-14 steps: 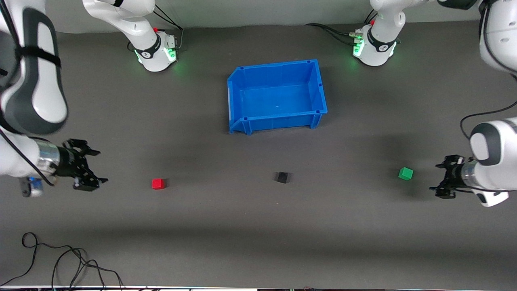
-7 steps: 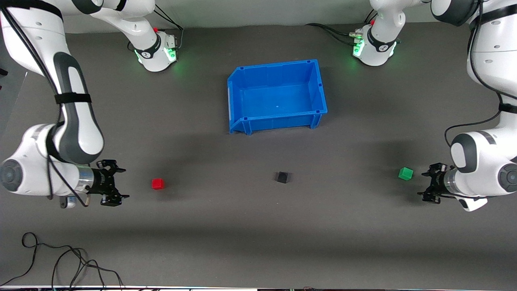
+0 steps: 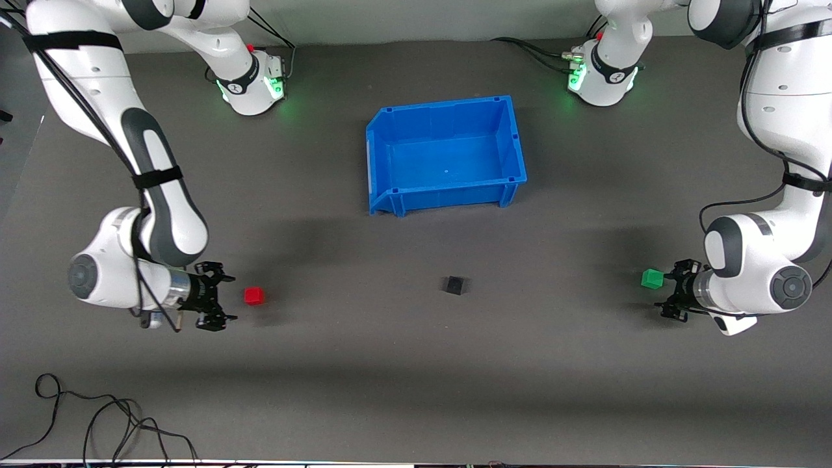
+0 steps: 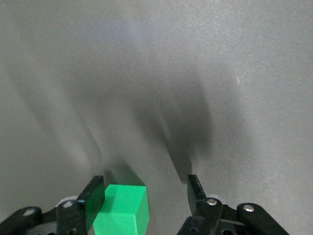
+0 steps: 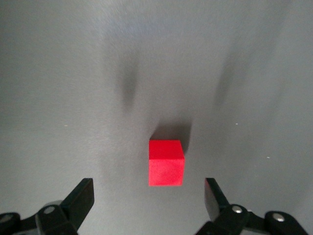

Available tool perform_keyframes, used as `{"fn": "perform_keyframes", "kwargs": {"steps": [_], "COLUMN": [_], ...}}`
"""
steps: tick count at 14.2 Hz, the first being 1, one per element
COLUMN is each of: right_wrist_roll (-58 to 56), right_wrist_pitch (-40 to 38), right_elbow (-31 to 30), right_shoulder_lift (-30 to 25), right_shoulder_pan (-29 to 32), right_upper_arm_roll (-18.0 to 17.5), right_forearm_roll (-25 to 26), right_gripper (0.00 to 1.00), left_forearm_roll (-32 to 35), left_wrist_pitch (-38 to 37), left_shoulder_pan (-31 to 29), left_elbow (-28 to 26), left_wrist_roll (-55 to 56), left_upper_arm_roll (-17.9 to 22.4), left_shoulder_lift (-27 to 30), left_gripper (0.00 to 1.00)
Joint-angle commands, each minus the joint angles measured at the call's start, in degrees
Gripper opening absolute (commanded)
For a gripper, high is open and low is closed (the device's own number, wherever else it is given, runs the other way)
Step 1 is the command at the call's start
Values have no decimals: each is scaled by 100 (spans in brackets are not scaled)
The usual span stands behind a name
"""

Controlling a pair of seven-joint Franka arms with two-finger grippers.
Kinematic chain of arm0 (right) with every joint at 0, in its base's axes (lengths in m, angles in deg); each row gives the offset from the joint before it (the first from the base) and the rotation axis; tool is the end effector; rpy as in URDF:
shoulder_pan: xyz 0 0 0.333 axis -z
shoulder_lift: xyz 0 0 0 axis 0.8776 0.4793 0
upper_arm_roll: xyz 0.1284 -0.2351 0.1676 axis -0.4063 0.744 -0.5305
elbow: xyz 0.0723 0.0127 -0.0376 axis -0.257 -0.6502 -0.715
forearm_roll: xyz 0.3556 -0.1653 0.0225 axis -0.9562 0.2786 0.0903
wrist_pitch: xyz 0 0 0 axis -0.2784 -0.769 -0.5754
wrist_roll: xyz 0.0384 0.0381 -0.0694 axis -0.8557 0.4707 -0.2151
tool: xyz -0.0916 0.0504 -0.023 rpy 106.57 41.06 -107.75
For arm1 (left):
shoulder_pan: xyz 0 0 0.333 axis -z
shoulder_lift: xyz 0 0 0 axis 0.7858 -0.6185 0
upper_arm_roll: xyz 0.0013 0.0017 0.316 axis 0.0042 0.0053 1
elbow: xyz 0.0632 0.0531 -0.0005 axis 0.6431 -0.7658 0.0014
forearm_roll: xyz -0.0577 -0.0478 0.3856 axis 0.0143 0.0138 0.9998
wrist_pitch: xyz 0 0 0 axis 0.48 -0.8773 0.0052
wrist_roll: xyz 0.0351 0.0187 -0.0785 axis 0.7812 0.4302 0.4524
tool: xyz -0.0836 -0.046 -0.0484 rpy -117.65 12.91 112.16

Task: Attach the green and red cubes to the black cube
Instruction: 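Reach the right gripper to the red cube while the left gripper reaches the green cube, then close the right gripper on the red cube while the left gripper grasps green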

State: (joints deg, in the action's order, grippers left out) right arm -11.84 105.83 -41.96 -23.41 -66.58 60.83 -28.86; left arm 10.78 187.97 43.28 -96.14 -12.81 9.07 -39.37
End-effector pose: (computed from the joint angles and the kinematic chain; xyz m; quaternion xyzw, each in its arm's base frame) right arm 0.6601 0.0351 0.2291 -0.7526 0.6482 0.1021 0.0540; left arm 0.6524 0.0686 0.1795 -0.8172 -0.5686 0.0907 0.0276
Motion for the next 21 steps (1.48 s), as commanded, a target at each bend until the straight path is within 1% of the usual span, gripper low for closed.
{"fn": "perform_keyframes", "kwargs": {"steps": [1, 5, 7, 8, 12, 14, 15, 17, 18, 19, 21], "right_wrist_roll": [69, 34, 8, 8, -45, -71, -158, -168, -168, -177, -177], "right_wrist_pitch": [291, 643, 661, 653, 626, 617, 609, 608, 608, 608, 591], "right_elbow": [-5, -5, -5, -5, -5, -5, -5, -5, -5, -5, 12], "right_shoulder_lift": [191, 411, 473, 473, 438, 412, 411, 403, 394, 385, 359], "right_shoulder_pan": [-93, -163, -163, -163, -163, -163, -154, -146, -154, -154, -154], "right_upper_arm_roll": [20, 20, 20, 20, 20, 20, 20, 20, 20, 20, 20], "right_forearm_roll": [-264, -291, -317, -317, -317, -317, -317, -317, -317, -317, -317], "right_gripper": [100, 100, 99, 98, 63, 52, 42, 32, 29, 27, 27], "left_forearm_roll": [47, 178, 355, 355, 320, 276, 259, 136, -21, -92, -111], "left_wrist_pitch": [131, 8, -272, -317, -379, -327, -274, -256, -230, -178, -133], "left_shoulder_pan": [34, 60, 60, 43, 34, 7, -28, -28, -28, -19, 33], "left_elbow": [-295, -277, -251, -260, -286, -426, -531, -558, -558, -558, -567], "left_wrist_roll": [44, 26, 35, 35, 149, 158, 149, 158, 158, 158, 175], "left_upper_arm_roll": [32, 41, 41, 41, 32, 32, 32, 32, 32, 32, 32], "left_shoulder_lift": [196, 232, 240, 258, 328, 415, 477, 513, 521, 539, 513], "left_gripper": [76, 76, 76, 76, 76, 77, 76, 77, 77, 77, 77]}}
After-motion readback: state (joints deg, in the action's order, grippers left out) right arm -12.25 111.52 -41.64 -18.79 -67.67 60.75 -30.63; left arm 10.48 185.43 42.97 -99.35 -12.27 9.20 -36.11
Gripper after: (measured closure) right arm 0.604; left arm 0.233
